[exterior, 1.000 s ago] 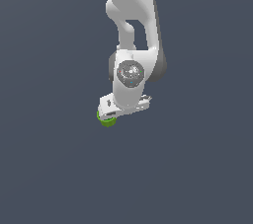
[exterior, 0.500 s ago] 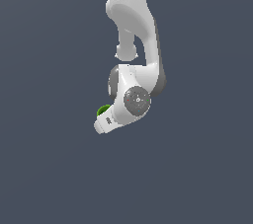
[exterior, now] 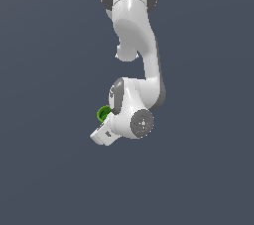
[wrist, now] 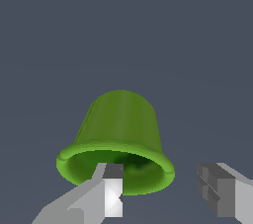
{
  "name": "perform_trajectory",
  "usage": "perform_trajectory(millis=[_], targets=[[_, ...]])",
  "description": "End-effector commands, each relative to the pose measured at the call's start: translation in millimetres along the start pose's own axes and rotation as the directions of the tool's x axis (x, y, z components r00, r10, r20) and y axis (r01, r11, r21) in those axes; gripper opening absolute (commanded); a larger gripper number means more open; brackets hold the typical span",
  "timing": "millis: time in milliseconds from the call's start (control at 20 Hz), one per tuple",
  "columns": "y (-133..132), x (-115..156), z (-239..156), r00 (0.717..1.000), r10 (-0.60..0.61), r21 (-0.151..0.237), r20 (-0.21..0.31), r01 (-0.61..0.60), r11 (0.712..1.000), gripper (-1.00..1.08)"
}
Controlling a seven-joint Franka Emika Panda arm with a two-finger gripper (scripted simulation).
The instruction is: Pick up the object and move it to a goal position.
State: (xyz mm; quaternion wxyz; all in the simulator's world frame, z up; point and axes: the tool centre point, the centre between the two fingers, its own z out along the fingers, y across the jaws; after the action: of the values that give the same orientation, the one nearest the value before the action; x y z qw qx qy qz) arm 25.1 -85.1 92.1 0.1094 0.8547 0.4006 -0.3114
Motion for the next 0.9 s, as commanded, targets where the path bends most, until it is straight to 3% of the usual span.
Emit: perform_trajectory(millis=[0, 400, 850], targets=[[5.1, -3.9, 2.9, 0.998, -0.042, -0.003, 0.046, 0.042, 0.999, 0.28], [12.9, -10.9, 7.7, 0.986, -0.108, 0.001, 0.124, 0.108, 0.994, 0.28], [13.0, -11.7, 13.0, 0.986, -0.11, 0.002, 0.127, 0.111, 0.994, 0.28]])
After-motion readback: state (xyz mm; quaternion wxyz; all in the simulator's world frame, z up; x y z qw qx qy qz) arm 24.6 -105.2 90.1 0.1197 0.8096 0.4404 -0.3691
